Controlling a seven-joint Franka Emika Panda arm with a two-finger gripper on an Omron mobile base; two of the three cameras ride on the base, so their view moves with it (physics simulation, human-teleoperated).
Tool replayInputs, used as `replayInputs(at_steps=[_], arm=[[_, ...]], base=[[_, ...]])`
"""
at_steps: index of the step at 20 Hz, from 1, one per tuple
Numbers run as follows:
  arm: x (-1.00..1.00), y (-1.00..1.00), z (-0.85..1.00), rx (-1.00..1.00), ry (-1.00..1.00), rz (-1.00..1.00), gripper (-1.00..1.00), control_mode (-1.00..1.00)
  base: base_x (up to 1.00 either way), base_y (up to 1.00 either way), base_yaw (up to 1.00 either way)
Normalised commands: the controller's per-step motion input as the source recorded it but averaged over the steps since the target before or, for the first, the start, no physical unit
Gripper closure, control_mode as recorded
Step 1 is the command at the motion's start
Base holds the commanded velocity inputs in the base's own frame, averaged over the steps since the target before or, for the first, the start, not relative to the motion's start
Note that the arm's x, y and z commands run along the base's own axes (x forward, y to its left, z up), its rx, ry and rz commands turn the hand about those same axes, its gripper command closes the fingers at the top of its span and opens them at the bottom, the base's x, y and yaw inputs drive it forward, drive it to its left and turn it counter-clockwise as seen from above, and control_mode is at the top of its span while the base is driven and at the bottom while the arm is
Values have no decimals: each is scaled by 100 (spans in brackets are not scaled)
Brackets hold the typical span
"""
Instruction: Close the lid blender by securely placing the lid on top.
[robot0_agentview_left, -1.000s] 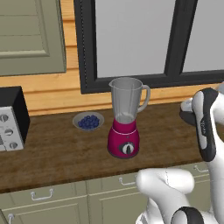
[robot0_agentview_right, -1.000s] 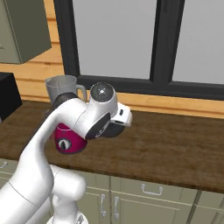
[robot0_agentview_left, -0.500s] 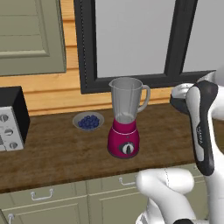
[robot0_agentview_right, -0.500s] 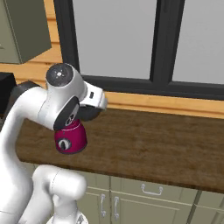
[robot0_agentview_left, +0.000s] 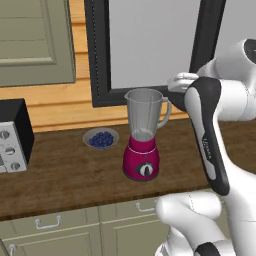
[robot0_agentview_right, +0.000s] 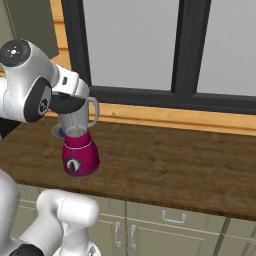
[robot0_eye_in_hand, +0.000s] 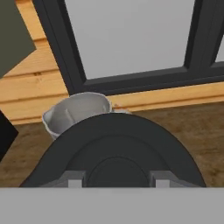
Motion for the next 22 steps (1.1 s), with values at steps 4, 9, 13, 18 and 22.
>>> replayInputs(at_steps=[4, 9, 13, 18, 22], arm=[[39, 59, 26, 0, 0, 0, 100, -100], [39, 29, 2, 0, 0, -2, 100, -100], [41, 1, -2, 0, 5, 0, 100, -100], [45, 15, -6, 0, 6, 0, 100, -100], [36, 15, -18, -4, 5, 0, 100, -100]], base=[[0, 0, 0], [0, 0, 0], [0, 0, 0], [0, 0, 0], [0, 0, 0]])
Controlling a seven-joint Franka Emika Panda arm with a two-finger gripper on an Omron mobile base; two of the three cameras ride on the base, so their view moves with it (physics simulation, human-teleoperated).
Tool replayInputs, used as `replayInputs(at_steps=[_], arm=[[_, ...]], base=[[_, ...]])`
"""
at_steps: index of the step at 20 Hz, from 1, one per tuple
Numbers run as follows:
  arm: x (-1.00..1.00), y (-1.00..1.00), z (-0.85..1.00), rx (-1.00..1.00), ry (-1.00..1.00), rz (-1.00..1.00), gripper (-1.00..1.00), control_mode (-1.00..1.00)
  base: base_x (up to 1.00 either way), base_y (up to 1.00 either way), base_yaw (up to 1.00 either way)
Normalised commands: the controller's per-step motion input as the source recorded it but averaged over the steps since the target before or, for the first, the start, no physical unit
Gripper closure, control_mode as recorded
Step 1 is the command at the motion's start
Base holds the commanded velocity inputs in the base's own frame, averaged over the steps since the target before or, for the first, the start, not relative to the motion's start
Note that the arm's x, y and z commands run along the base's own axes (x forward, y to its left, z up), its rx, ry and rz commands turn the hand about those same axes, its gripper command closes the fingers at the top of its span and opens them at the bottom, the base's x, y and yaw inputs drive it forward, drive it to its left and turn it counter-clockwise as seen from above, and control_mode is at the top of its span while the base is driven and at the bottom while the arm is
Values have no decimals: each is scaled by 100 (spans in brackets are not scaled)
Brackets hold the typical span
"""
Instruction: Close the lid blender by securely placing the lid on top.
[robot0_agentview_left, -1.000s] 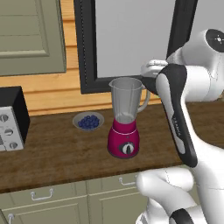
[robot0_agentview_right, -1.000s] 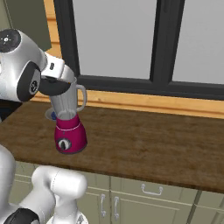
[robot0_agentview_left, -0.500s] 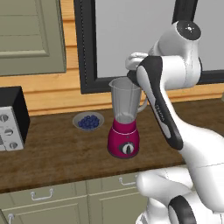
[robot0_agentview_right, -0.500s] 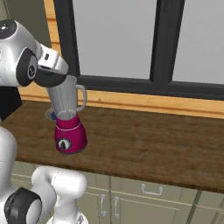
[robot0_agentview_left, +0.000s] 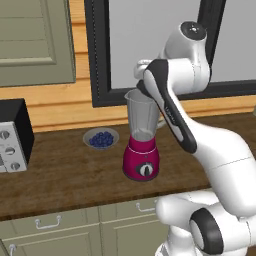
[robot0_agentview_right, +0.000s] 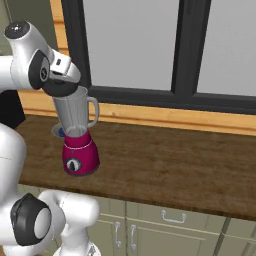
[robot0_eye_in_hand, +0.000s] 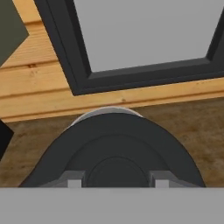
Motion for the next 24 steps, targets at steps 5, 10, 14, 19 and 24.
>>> replayInputs(at_steps=[5, 10, 14, 19, 24], arm=[[31, 4, -22, -5, 3, 0, 100, -100], [33, 0, -22, -3, 2, 0, 100, -100], [39, 7, -5, -1, 4, 0, 100, -100], [36, 13, 0, -1, 5, 0, 100, -100], [38, 16, 0, -2, 6, 0, 100, -100]], base=[[0, 0, 0], [0, 0, 0], [0, 0, 0], [0, 0, 0], [0, 0, 0]])
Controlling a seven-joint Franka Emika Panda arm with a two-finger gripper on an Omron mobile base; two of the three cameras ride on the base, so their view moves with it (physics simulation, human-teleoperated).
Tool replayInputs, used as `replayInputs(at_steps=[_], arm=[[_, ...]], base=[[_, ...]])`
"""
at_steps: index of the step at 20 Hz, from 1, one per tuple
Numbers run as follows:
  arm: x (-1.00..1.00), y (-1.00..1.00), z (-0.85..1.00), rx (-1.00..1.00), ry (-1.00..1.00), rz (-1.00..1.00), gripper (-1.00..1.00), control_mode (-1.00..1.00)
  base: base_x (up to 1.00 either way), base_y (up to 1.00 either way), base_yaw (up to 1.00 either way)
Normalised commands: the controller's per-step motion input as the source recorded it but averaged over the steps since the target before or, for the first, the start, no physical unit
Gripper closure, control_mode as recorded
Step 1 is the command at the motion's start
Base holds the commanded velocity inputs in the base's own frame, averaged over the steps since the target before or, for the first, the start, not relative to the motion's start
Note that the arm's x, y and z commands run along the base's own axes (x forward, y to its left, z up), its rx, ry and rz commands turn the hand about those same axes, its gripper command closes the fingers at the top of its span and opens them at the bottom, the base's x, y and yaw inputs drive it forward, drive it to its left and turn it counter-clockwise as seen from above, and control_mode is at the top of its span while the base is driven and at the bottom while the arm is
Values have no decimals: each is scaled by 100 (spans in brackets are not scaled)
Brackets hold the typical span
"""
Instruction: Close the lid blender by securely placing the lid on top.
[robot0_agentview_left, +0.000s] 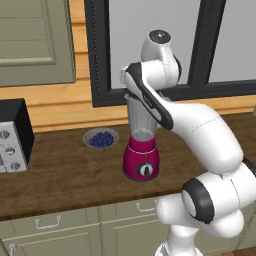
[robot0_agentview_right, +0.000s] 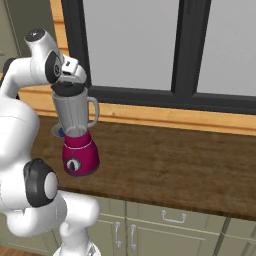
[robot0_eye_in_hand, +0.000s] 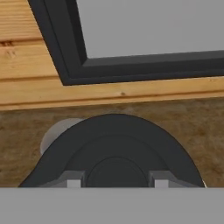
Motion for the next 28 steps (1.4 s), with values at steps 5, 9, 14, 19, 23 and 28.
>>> replayInputs(at_steps=[5, 9, 14, 19, 23, 28], arm=[[15, 1, 0, -3, 1, 0, 100, -100], [0, 0, 0, -1, 0, 0, 100, -100], [-2, 0, 0, 0, 0, 0, 100, -100], [-12, -18, 0, 0, 0, 0, 100, -100], [-31, -17, 3, 0, 0, 0, 100, -100], [-14, -1, 0, 0, 0, 0, 100, -100]], base=[[0, 0, 0], [0, 0, 0], [0, 0, 0], [0, 0, 0], [0, 0, 0], [0, 0, 0]])
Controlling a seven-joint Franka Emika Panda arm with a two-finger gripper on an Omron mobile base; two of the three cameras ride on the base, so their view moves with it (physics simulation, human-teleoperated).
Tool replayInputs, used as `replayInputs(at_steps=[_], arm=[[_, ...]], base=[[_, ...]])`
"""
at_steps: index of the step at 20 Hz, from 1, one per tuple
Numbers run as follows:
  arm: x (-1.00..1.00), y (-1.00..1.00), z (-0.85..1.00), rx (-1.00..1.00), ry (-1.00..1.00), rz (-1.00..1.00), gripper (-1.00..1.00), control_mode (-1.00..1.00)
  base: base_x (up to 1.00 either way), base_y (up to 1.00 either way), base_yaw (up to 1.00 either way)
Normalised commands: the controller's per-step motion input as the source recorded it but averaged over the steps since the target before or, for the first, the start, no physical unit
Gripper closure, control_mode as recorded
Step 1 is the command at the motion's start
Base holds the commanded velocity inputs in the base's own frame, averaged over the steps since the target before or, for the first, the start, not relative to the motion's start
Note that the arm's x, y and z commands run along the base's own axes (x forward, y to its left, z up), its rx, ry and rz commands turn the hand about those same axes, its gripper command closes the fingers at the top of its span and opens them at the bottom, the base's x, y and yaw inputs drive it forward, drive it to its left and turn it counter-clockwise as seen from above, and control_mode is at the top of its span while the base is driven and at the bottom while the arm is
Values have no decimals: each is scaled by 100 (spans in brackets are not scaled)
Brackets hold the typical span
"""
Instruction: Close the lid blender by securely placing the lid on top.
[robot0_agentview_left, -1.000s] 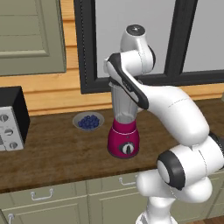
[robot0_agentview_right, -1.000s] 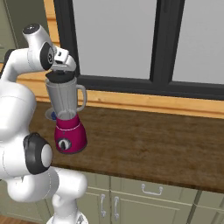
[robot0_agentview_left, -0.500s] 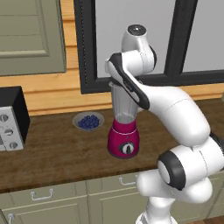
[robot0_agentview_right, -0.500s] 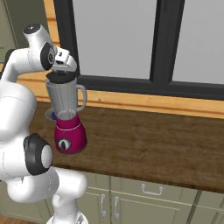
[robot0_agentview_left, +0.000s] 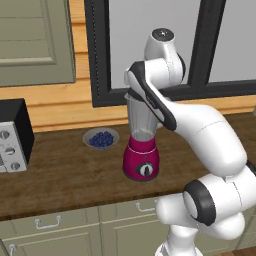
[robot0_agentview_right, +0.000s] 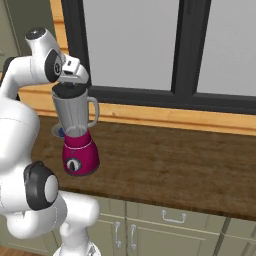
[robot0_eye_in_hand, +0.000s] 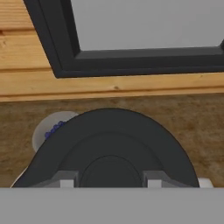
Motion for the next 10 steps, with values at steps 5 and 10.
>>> replayInputs(at_steps=[5, 10], arm=[[0, 1, 0, 0, 0, 0, 100, -100], [-2, 0, 0, 0, 1, 0, 100, -100]], base=[[0, 0, 0], [0, 0, 0]])
